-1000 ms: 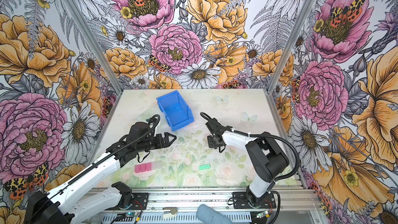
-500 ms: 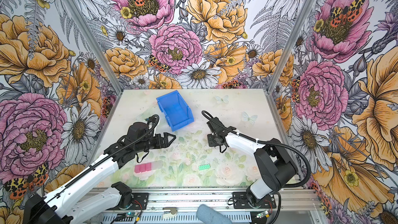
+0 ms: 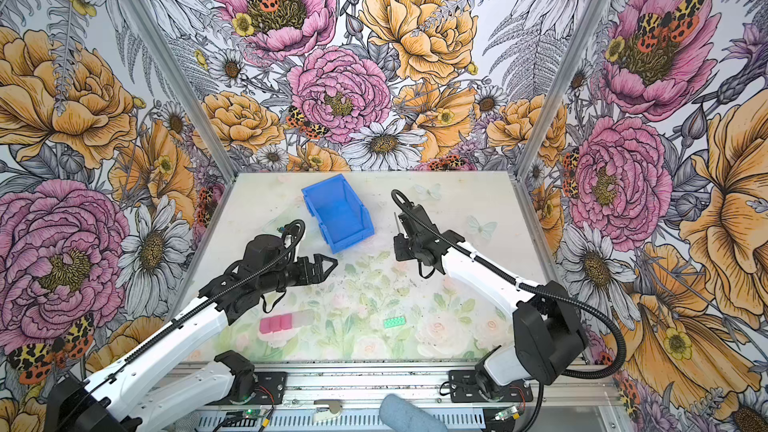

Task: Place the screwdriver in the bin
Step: 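Lift the screwdriver with the right gripper and carry it over the blue bin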

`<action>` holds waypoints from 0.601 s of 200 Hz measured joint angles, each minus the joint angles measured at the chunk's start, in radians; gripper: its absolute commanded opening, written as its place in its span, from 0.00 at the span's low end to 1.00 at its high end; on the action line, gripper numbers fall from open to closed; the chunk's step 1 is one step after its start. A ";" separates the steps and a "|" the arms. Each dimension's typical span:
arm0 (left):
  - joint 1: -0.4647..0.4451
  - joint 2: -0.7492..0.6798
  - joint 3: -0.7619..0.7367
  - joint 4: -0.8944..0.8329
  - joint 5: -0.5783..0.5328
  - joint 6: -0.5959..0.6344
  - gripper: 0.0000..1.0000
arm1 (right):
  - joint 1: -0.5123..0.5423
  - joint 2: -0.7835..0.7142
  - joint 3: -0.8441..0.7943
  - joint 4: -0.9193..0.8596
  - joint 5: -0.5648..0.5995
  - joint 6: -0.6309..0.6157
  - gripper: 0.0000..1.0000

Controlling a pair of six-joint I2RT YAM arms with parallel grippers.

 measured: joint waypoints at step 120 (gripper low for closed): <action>0.147 -0.023 0.000 -0.025 0.014 0.036 0.99 | 0.050 0.118 0.302 -0.023 -0.006 -0.029 0.00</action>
